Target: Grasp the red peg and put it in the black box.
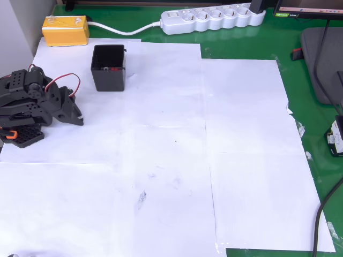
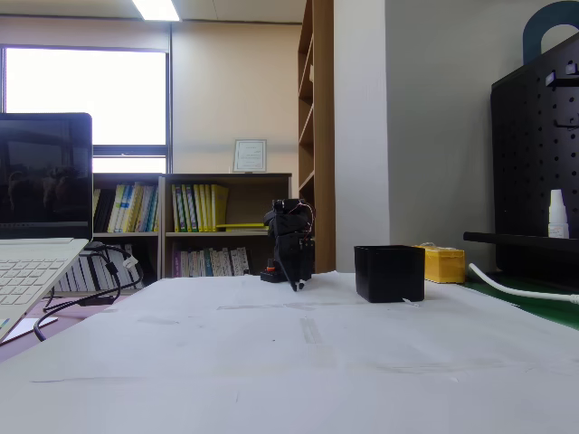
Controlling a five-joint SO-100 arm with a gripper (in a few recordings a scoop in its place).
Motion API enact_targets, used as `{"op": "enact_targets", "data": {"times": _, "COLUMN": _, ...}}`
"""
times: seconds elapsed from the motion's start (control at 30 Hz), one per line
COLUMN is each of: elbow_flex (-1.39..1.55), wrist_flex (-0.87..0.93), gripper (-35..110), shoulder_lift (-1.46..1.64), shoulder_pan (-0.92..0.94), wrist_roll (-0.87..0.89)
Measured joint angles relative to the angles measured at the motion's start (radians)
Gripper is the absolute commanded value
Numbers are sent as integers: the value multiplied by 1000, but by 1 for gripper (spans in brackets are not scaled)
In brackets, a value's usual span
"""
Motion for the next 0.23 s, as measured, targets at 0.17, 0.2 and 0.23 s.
{"op": "enact_targets", "data": {"times": 0.17, "elbow_flex": 0, "wrist_flex": 0, "gripper": 1, "shoulder_lift": -5, "shoulder_pan": 0, "wrist_roll": 34}}
{"op": "enact_targets", "data": {"times": 0.2, "elbow_flex": 0, "wrist_flex": 0, "gripper": 1, "shoulder_lift": -5, "shoulder_pan": 0, "wrist_roll": 37}}
{"op": "enact_targets", "data": {"times": 0.23, "elbow_flex": 0, "wrist_flex": 0, "gripper": 1, "shoulder_lift": -5, "shoulder_pan": 0, "wrist_roll": 35}}
